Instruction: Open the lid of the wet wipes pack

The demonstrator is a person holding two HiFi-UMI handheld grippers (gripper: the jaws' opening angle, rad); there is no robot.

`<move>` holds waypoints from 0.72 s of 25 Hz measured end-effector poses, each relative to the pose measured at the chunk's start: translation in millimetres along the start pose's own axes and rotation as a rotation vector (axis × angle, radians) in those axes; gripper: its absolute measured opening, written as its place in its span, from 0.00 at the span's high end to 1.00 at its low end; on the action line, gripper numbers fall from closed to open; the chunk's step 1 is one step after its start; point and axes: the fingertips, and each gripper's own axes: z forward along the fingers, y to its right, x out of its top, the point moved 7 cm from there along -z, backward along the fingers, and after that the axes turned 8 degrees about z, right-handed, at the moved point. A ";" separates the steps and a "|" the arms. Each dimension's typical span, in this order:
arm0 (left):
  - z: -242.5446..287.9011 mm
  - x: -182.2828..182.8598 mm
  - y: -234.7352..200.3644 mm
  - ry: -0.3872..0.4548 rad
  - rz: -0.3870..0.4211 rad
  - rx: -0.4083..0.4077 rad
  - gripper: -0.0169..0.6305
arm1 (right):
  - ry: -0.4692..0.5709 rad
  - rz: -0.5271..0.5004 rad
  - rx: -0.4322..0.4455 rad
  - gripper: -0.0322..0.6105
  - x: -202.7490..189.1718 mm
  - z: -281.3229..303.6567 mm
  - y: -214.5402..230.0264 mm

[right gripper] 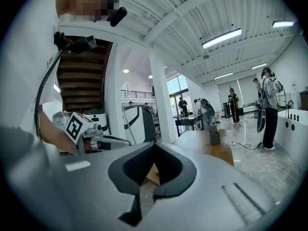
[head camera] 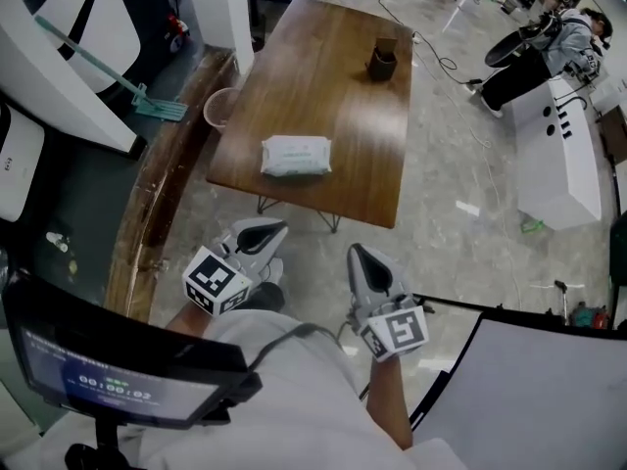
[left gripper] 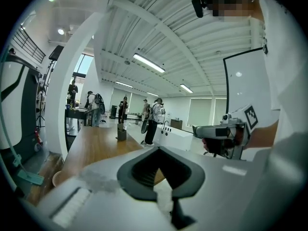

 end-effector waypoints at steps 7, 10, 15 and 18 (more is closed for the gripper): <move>29.9 2.7 -66.0 -0.007 0.014 -0.035 0.97 | -0.013 -0.005 -0.029 0.94 11.7 62.6 15.5; 38.0 1.4 -95.1 -0.008 0.014 -0.051 0.97 | -0.028 -0.008 -0.039 0.94 13.7 91.9 21.2; 46.3 -6.9 -132.6 -0.014 -0.013 -0.067 0.97 | -0.042 -0.014 -0.035 0.94 16.4 130.8 26.0; 50.4 -11.6 -147.7 -0.020 -0.012 -0.079 0.97 | -0.044 -0.013 -0.038 0.94 17.0 145.7 29.4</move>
